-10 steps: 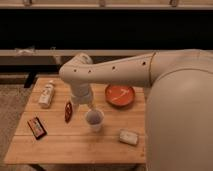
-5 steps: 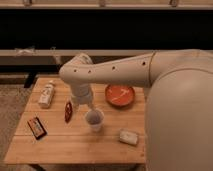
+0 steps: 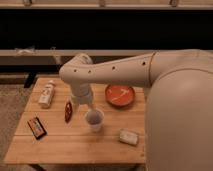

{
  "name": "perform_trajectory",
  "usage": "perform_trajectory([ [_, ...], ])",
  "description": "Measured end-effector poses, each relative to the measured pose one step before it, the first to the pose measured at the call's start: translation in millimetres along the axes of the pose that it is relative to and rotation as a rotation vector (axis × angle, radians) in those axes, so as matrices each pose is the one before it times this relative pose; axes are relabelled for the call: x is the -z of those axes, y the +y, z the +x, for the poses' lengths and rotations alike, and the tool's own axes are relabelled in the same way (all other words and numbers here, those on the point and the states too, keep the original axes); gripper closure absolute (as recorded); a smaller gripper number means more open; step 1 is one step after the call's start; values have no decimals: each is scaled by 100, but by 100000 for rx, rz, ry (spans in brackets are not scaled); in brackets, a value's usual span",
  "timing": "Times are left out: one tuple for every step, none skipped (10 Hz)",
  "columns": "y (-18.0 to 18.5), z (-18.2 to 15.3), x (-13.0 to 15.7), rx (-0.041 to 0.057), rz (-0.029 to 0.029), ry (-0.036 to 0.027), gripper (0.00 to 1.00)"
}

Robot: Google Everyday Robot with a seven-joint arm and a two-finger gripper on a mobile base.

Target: Place the pepper in the ceramic bowl

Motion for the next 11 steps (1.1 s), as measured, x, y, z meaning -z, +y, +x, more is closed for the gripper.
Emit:
perform_trajectory([
  [45, -10, 34, 121, 26, -113, 35],
  [48, -145, 216, 842, 506, -1163, 35],
  [1186, -470, 324, 3161, 422, -2023, 35],
  [1183, -795, 213, 2525, 726, -1770, 35],
  [1144, -859, 1, 1897, 649, -1066, 35],
  [1438, -1108, -136, 2201, 643, -1223, 35],
  [2560, -1604, -237, 3757, 371, -1633, 35],
  [1473, -1044, -363, 2349, 430, -862, 35],
  [1678, -1563, -894, 2776, 617, -808, 35],
  [892, -1122, -1090, 1782, 612, -162, 35],
  [462, -968, -1601, 1195, 872, 615, 35],
])
